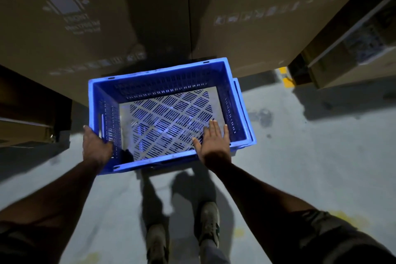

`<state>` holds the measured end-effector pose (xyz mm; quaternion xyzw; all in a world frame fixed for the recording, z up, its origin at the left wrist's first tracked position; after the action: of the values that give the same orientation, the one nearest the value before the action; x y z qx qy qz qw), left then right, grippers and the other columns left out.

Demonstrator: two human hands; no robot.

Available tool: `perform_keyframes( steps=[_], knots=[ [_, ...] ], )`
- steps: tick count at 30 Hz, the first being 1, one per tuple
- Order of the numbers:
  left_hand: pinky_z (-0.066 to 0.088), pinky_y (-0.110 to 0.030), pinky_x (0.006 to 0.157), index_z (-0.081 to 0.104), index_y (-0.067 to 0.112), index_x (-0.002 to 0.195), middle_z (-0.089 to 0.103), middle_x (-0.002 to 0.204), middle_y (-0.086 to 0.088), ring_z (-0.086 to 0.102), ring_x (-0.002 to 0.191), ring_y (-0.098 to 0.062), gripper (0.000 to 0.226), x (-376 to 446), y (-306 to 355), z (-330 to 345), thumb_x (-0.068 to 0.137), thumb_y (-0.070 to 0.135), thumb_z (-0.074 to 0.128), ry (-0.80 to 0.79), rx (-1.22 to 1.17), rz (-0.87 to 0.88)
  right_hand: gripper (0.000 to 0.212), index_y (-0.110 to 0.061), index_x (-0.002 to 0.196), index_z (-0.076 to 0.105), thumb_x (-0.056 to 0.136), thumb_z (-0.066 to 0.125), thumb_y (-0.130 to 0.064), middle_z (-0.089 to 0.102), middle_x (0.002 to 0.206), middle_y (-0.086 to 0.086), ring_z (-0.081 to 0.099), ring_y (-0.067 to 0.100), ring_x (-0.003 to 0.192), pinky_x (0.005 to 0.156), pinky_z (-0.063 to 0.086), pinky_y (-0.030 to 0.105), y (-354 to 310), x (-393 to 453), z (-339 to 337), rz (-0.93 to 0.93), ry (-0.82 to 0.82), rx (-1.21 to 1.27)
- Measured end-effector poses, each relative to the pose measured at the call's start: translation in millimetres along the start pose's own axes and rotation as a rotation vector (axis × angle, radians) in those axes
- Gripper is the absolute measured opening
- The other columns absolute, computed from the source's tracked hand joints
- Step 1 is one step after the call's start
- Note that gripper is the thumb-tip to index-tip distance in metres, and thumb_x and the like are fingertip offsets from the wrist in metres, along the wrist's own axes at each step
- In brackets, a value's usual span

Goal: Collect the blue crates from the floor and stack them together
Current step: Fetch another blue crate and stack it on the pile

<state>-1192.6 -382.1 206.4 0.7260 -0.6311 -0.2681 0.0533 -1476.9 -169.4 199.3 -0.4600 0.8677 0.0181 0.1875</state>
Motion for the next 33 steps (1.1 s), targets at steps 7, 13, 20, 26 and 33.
perform_keyframes(
  steps=[7,13,20,26,33],
  knots=[
    [0.038,-0.055,0.108,0.021,-0.002,0.146,0.042,0.141,-0.031,0.044,0.129,-0.046,0.084,-5,4,4,0.079,0.004,0.071,-0.011,-0.013,0.013,0.073,-0.009,0.152,0.027,0.098,0.016,-0.056,0.017,0.162,0.011,0.008,0.021,0.152,0.121,-0.005,0.051,6,1,0,-0.048,-0.016,0.011],
    [0.039,-0.059,0.108,0.021,-0.004,0.144,0.043,0.141,-0.031,0.045,0.129,-0.049,0.086,-11,8,14,0.076,0.008,0.072,-0.027,-0.018,0.018,0.073,-0.008,0.144,0.043,0.095,0.017,-0.055,0.034,0.156,0.012,0.023,0.022,0.148,0.122,0.003,0.050,24,3,-4,-0.036,0.081,-0.002],
    [0.028,-0.048,0.118,0.007,-0.001,0.154,0.027,0.155,-0.024,0.030,0.143,-0.040,0.095,-43,47,43,0.082,0.005,0.069,-0.066,-0.031,0.141,0.067,-0.007,0.133,0.055,0.090,0.030,-0.052,0.051,0.145,0.013,0.039,0.023,0.140,0.120,0.016,0.048,82,5,-7,0.005,0.236,-0.016],
    [0.012,-0.042,0.124,-0.004,-0.001,0.154,0.000,0.165,-0.018,0.006,0.152,-0.033,0.102,-58,52,51,0.086,0.015,0.070,-0.114,0.113,0.226,0.066,-0.010,0.137,0.052,0.092,0.029,-0.053,0.047,0.148,0.010,0.036,0.021,0.142,0.121,0.013,0.048,92,11,-8,0.026,0.200,-0.081],
    [0.008,-0.055,0.122,0.021,-0.007,0.151,0.020,0.159,-0.027,0.011,0.151,-0.037,0.088,-107,56,78,0.096,0.061,0.013,-0.023,0.551,0.599,0.059,-0.008,0.145,0.039,0.098,0.028,-0.042,0.036,0.155,0.011,0.024,0.021,0.148,0.120,0.002,0.057,58,3,-7,0.057,0.154,-0.072]
  ],
)
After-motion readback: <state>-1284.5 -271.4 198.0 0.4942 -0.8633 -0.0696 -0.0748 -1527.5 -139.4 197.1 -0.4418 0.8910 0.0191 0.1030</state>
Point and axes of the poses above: each hand's wrist, its own x-axis towards the middle knuckle, its own z-axis out of the palm, y = z × x, the point moved 4 cm from there along x, towards the middle knuckle
